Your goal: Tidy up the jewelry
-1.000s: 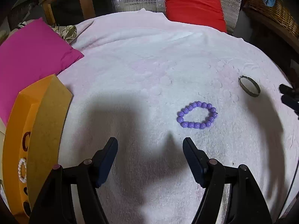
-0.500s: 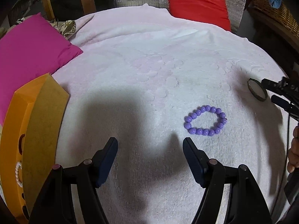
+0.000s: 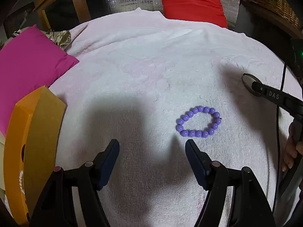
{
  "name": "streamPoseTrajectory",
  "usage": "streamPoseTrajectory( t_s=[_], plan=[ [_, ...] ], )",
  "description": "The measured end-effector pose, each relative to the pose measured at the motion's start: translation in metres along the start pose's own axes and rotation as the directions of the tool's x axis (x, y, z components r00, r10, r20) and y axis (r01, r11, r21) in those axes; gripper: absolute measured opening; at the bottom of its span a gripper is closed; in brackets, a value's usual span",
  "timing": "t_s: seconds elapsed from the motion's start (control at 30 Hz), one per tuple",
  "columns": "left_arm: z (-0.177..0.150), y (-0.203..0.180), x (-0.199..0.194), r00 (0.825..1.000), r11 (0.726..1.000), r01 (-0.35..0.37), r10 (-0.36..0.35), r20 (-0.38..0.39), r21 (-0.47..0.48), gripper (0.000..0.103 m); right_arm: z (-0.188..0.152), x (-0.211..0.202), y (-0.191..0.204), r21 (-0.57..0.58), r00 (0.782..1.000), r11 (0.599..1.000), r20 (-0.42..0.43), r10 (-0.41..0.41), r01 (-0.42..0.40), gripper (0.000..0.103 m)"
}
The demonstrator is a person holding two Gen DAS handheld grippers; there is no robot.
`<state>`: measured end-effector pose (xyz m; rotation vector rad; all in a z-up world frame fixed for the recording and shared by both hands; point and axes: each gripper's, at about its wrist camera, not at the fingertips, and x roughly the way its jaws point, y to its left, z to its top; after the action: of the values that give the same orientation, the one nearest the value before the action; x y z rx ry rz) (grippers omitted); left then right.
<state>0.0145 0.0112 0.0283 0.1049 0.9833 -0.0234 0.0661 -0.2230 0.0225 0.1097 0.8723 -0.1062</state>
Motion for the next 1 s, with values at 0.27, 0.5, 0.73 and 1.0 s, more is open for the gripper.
streamPoseTrajectory(
  t_s=[0.27, 0.5, 0.73, 1.0],
  plan=[
    [-0.001, -0.001, 0.000, 1.000, 1.000, -0.009, 0.009, 0.002, 0.004, 0.073, 0.005, -0.001, -0.002, 0.021, 0.998, 0.998, -0.006, 0.062, -0.062, 0.063],
    [-0.002, -0.001, 0.000, 1.000, 1.000, -0.009, 0.009, 0.002, 0.009, 0.073, -0.001, 0.004, 0.022, -0.079, 1.000, 0.996, -0.004, 0.028, -0.029, 0.071],
    [-0.001, 0.002, 0.004, 1.000, 1.000, 0.011, -0.011, -0.012, 0.003, 0.073, 0.003, 0.008, 0.015, -0.034, 1.000, 0.999, 0.004, 0.019, -0.019, 0.064],
    [0.004, -0.002, 0.014, 0.996, 0.996, 0.085, -0.086, -0.031, -0.007, 0.073, 0.000, 0.003, 0.010, -0.039, 1.000, 0.999, -0.004, 0.027, -0.027, 0.064]
  ],
)
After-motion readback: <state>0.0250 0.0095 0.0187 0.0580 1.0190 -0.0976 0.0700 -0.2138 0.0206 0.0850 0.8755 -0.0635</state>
